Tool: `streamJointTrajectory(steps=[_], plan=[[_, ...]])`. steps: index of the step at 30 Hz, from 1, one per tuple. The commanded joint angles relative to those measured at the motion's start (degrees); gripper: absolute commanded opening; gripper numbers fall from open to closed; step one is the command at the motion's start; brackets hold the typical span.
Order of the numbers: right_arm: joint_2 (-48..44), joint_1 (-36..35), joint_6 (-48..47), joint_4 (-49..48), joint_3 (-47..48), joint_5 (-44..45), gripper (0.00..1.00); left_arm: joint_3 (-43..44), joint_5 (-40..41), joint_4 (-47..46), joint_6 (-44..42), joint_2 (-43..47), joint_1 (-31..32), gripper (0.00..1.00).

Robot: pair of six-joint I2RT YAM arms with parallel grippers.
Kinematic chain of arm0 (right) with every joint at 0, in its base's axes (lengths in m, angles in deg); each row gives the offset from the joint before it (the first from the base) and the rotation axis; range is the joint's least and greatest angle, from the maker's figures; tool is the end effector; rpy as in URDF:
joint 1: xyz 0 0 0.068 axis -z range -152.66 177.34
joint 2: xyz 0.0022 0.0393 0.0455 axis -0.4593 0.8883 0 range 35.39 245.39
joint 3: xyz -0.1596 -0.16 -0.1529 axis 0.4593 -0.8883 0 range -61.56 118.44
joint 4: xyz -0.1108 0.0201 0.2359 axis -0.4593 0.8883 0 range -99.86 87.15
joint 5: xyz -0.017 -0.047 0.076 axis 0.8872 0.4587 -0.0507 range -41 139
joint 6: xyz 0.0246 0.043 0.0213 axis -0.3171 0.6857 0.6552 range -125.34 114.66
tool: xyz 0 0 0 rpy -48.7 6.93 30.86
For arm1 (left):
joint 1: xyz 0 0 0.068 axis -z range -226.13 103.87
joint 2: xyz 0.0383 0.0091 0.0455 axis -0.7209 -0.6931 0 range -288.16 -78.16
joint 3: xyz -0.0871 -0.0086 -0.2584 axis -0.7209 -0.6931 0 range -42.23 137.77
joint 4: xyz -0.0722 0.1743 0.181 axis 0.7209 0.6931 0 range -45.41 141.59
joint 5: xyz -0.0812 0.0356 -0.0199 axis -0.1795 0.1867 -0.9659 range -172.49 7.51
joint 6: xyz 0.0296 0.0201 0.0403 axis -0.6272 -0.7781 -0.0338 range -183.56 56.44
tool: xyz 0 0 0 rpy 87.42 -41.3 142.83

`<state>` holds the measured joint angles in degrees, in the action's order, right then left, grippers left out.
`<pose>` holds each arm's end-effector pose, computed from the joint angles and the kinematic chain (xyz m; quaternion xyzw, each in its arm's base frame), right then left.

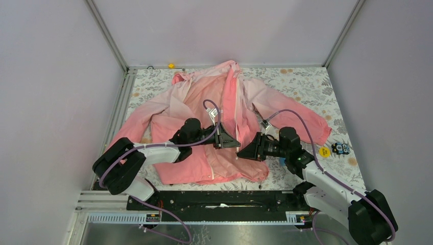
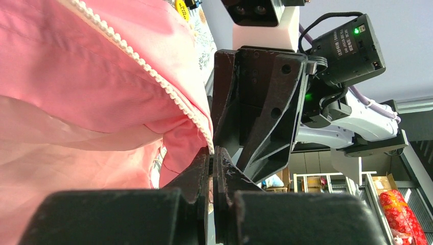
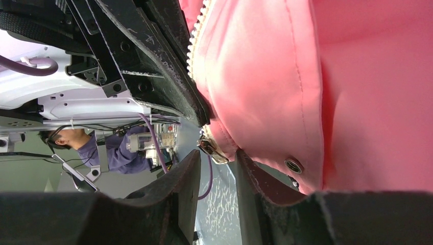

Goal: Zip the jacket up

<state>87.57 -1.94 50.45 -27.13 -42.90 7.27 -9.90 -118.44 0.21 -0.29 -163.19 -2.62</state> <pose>0.1560 0.1145 0.2087 -0.0367 0.7766 0.5890 0.2205 0.1997 -0.2182 0.2031 0.0753 0.7435 -0.6386 0.1837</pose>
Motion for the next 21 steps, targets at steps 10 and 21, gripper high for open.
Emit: streamJointTrajectory(steps=[10,21], plan=[[-0.5,0.0,2.8,-5.9,-1.0,-2.9,0.26,2.7,1.0,-3.6,-0.7,0.5,0.6,0.00],[-1.2,0.0,3.5,-5.8,-1.3,-2.3,0.27,2.9,1.2,-2.1,-1.7,0.8,0.5,0.00]])
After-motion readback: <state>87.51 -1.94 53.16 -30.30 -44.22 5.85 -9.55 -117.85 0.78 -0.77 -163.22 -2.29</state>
